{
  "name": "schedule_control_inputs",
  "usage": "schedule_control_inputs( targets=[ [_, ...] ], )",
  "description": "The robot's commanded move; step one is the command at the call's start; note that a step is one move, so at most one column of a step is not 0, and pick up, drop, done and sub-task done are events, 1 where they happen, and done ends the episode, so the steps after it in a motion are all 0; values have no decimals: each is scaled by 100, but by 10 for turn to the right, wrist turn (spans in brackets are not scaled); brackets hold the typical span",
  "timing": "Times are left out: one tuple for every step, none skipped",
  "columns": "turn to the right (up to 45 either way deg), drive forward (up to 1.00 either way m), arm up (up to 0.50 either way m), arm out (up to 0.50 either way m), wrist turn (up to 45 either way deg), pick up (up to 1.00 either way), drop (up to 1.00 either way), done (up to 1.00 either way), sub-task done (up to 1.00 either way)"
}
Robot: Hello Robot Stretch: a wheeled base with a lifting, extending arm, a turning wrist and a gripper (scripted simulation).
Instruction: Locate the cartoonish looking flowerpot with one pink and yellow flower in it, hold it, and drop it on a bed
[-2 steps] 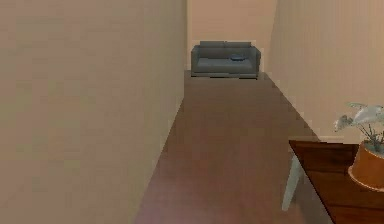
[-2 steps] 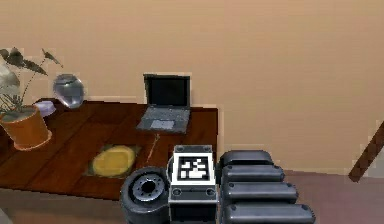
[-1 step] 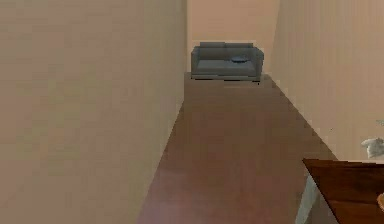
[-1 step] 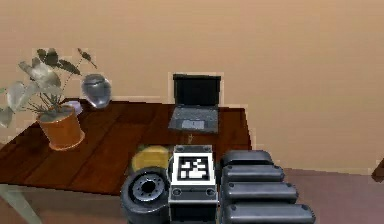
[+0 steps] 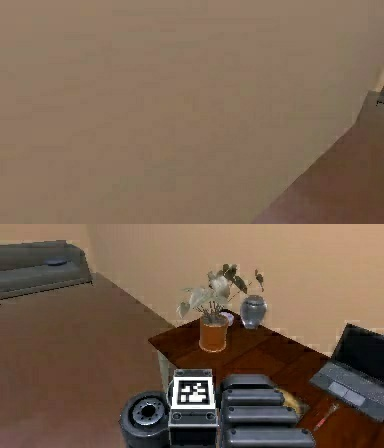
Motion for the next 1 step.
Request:
schedule_control_inputs(
  targets=[
    [-450,0,0,0,0,0,0,0,0]
  ],
)
